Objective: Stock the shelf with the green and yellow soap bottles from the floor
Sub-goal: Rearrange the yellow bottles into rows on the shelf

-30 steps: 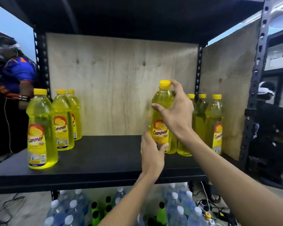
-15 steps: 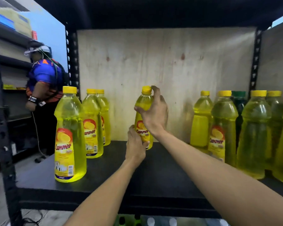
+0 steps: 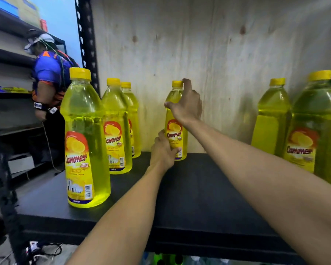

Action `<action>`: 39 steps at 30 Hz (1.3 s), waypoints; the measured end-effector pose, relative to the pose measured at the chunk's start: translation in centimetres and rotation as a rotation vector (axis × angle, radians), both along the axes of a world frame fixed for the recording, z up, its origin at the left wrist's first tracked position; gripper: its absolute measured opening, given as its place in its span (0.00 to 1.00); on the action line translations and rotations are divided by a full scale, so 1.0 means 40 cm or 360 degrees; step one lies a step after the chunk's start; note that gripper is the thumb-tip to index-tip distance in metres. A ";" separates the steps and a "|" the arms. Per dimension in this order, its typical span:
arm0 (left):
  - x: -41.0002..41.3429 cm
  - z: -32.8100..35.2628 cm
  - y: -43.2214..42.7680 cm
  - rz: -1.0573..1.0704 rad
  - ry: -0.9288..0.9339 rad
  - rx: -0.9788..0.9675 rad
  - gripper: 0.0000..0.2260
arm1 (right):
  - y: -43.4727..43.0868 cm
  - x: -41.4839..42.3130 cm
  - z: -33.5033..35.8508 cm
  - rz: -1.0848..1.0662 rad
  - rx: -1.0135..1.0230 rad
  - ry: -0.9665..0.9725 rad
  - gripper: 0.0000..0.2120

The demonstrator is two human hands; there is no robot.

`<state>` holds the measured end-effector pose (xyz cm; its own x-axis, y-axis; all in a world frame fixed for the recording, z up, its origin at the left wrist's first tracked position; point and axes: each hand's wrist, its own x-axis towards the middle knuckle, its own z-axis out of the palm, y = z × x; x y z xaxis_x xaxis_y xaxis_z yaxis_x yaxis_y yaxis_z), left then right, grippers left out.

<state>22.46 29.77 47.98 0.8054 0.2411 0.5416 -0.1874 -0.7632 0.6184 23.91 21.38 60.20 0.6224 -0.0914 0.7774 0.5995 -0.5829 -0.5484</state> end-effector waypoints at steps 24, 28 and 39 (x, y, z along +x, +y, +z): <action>-0.102 0.019 -0.070 0.0263 -0.0255 -0.0068 0.32 | -0.200 -0.189 -0.049 0.0047 -0.0295 0.0280 0.44; -0.160 0.023 -0.226 -0.0282 -0.0296 -0.0186 0.23 | -0.379 -0.313 -0.036 -0.0199 -0.0352 0.0055 0.36; -0.216 -0.002 -0.615 -0.0913 0.0440 -0.0422 0.60 | -0.677 -0.359 0.005 -0.0811 -0.0598 0.0060 0.53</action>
<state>13.83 5.16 47.92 0.9453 -0.1685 0.2793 -0.3248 -0.4071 0.8537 9.56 -5.70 60.41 0.6001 -0.1084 0.7926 0.1803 -0.9470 -0.2660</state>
